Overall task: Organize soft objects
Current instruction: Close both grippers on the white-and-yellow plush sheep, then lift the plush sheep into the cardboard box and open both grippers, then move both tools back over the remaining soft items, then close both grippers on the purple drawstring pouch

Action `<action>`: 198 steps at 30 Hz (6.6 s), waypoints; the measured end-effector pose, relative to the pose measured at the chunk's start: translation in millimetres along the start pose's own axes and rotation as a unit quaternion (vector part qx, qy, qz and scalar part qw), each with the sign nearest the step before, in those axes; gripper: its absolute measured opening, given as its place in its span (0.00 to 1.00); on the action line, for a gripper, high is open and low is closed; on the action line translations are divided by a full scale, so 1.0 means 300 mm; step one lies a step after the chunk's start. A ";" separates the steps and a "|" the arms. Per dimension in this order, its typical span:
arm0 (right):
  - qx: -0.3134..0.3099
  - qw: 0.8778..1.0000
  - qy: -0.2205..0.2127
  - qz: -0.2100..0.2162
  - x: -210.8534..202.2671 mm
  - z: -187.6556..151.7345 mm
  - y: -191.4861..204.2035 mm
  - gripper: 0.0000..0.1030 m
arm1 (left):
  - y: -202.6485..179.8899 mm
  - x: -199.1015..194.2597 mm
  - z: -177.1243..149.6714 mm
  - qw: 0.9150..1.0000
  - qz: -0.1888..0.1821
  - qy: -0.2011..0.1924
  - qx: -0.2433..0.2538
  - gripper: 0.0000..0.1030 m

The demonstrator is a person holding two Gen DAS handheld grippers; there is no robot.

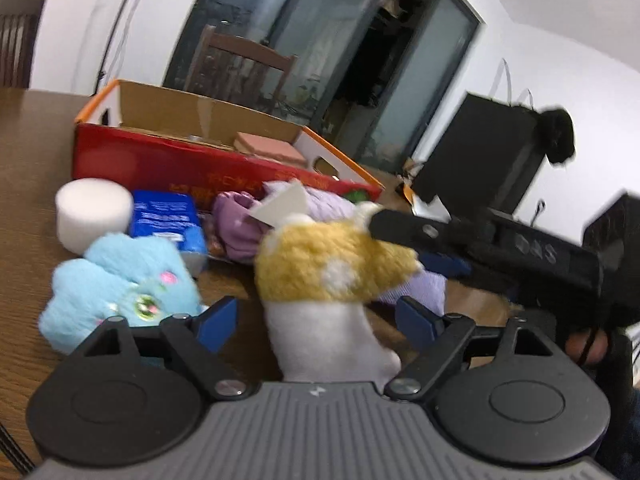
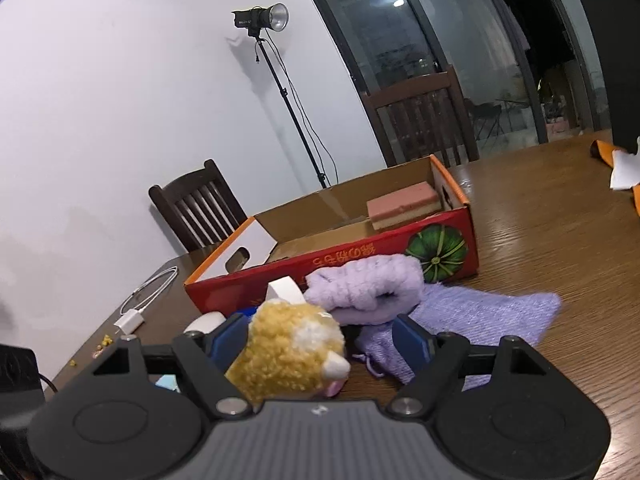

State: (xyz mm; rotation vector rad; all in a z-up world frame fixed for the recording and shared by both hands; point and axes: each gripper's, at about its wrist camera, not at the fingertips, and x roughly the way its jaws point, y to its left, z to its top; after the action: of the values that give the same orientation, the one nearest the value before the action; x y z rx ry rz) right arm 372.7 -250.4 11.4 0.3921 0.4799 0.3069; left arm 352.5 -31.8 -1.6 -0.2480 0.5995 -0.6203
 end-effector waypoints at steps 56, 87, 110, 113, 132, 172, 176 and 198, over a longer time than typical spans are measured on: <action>0.009 0.997 0.018 0.069 -0.014 0.128 0.094 0.45 | 0.021 -0.196 0.149 0.997 -0.020 -0.047 -0.060 0.49; -0.017 0.991 0.136 -0.005 1.051 0.506 0.175 0.50 | 0.495 0.320 0.731 0.988 0.151 0.000 -0.040 0.62; -0.183 0.976 -0.034 -0.112 -0.029 0.557 0.138 0.84 | 0.044 -0.394 0.569 0.954 0.233 -0.163 0.094 0.96; -0.194 0.973 -0.067 -0.107 -0.118 0.475 0.158 0.86 | -0.014 -0.457 0.480 0.947 0.240 -0.185 0.107 0.97; -0.128 0.990 -0.018 -0.060 -0.490 -0.254 0.108 0.92 | -0.200 -0.579 -0.137 0.958 0.221 -0.149 0.101 1.00; 0.012 0.986 0.145 0.081 -0.442 -0.250 -0.125 0.13 | -0.165 -0.211 -0.132 0.998 0.063 -0.026 0.005 1.00; 0.025 0.992 0.113 0.045 -0.478 -0.240 -0.144 0.32 | -0.214 -0.172 -0.150 0.999 0.032 -0.006 -0.006 1.00; -0.003 0.994 0.087 -0.062 -0.313 -0.247 -0.130 0.05 | -0.230 -0.089 -0.202 0.995 -0.053 0.070 -0.043 0.21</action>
State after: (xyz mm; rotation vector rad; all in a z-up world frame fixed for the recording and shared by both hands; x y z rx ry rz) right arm 264.0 -298.3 -29.7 0.3294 0.6716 0.2225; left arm 266.6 -72.7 -11.3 -0.3201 0.7533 -0.7187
